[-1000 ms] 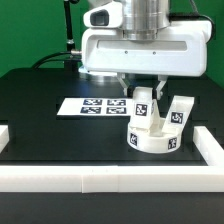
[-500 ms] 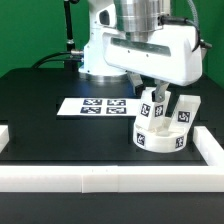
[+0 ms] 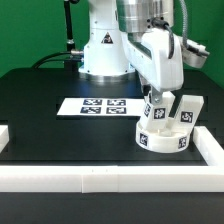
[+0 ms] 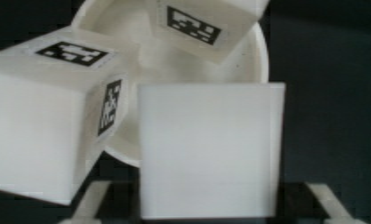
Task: Assemble stool
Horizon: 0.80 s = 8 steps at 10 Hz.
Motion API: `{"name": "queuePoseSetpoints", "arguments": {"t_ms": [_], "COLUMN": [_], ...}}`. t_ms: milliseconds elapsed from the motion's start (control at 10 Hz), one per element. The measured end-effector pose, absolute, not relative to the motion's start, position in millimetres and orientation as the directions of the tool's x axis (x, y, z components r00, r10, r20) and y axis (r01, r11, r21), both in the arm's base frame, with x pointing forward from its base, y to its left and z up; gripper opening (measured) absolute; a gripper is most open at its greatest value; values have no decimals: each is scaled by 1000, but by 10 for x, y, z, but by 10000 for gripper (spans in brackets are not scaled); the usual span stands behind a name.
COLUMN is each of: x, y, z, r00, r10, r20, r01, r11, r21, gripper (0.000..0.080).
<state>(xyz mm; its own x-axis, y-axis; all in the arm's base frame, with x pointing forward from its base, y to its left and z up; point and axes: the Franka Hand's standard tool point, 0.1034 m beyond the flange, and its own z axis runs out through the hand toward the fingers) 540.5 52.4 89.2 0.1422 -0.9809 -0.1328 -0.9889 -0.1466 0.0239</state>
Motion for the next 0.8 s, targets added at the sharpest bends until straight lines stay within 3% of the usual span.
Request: {"name": "queuePoseSetpoints", "arguments": {"t_ms": [100, 400, 600, 800], "x": [5417, 5443, 5467, 5479], "y": [504, 497, 522, 530], "z": [883, 875, 876, 878], "r00": [-72, -495, -670, -717], "r10": [-983, -840, -703, -657], "r20": [-168, -223, -238, -235], "r01": [-997, -866, -735, -688], "r11": [69, 498, 674, 721], "r21": [24, 45, 76, 84], "gripper": [334, 334, 334, 334]}}
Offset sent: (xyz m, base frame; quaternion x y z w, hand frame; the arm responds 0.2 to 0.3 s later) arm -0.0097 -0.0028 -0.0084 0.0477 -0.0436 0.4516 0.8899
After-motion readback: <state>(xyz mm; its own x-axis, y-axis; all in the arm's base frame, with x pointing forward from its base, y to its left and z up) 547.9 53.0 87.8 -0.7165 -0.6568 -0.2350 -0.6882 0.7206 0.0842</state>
